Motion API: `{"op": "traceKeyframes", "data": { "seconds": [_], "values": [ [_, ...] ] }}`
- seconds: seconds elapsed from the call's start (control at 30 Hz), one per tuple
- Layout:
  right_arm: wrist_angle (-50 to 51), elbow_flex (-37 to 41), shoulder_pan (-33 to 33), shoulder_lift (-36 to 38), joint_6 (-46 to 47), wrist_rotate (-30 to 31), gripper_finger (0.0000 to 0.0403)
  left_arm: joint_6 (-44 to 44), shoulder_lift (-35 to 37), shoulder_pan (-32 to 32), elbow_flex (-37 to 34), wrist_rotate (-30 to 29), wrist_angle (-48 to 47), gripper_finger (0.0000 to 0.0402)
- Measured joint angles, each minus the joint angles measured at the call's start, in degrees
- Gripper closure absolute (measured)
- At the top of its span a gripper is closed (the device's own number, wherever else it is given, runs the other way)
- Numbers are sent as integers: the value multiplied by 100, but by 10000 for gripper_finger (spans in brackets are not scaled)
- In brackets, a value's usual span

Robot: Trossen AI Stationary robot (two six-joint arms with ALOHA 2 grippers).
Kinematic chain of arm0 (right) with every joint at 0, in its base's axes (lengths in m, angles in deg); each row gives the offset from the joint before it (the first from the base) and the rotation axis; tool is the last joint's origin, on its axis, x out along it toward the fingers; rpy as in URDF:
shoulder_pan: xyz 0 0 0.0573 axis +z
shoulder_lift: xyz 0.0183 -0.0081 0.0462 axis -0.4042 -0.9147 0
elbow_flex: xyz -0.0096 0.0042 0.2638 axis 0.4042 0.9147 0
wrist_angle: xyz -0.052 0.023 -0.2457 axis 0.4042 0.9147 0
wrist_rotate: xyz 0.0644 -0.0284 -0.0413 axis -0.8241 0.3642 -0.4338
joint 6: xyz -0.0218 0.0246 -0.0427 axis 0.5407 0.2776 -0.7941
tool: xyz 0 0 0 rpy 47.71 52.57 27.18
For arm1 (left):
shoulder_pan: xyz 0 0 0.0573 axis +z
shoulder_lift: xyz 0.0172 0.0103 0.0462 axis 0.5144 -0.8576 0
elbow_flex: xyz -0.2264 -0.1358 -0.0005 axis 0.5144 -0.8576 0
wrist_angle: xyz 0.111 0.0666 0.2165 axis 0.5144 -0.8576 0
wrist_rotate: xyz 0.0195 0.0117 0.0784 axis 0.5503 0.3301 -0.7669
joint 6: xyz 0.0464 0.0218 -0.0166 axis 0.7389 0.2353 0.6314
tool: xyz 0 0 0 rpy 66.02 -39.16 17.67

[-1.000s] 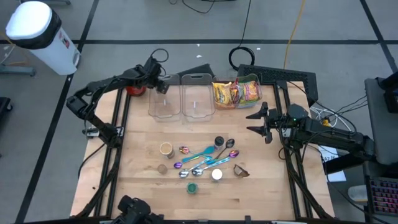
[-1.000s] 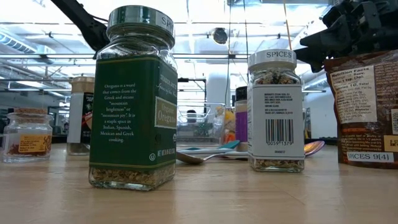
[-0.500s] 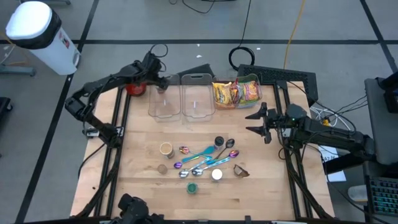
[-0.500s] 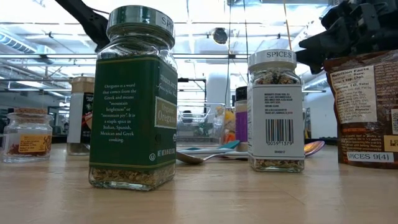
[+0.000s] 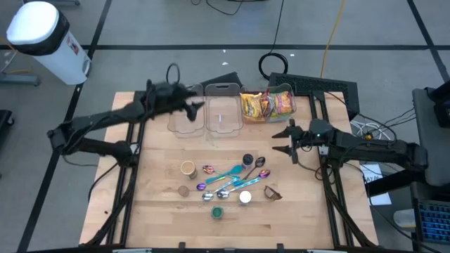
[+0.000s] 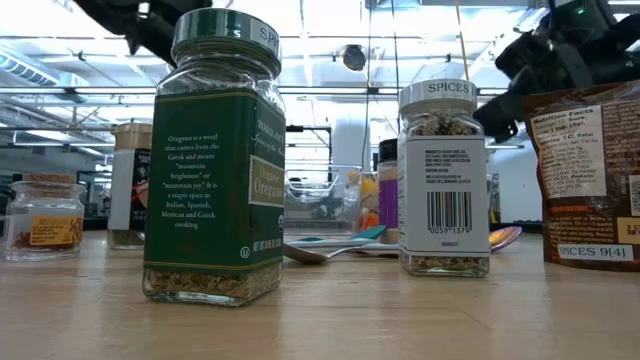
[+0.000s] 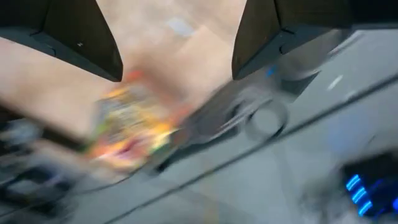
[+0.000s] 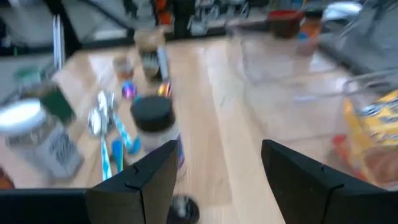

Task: Pick & Place Food Item
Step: Put the violet seasoning bottle into the left transparent bin

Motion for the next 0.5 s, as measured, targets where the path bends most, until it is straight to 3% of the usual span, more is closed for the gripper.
{"op": "traceKeyframes", "data": {
  "seconds": [0.1,0.23,0.37,0.5],
  "values": [
    [-79,13,271,-481,-186,162,179,-77,228,-566,-583,-26,1104,100],
    [-914,349,844,-1193,-102,942,178,18,278,-1100,-1056,-131,2356,97],
    [-2070,679,1321,-1855,147,1642,166,99,226,-1366,-1178,-133,2950,98],
    [-3127,835,1621,-2513,357,1662,129,93,176,-1480,-1189,-137,2917,102]
  ]
}}
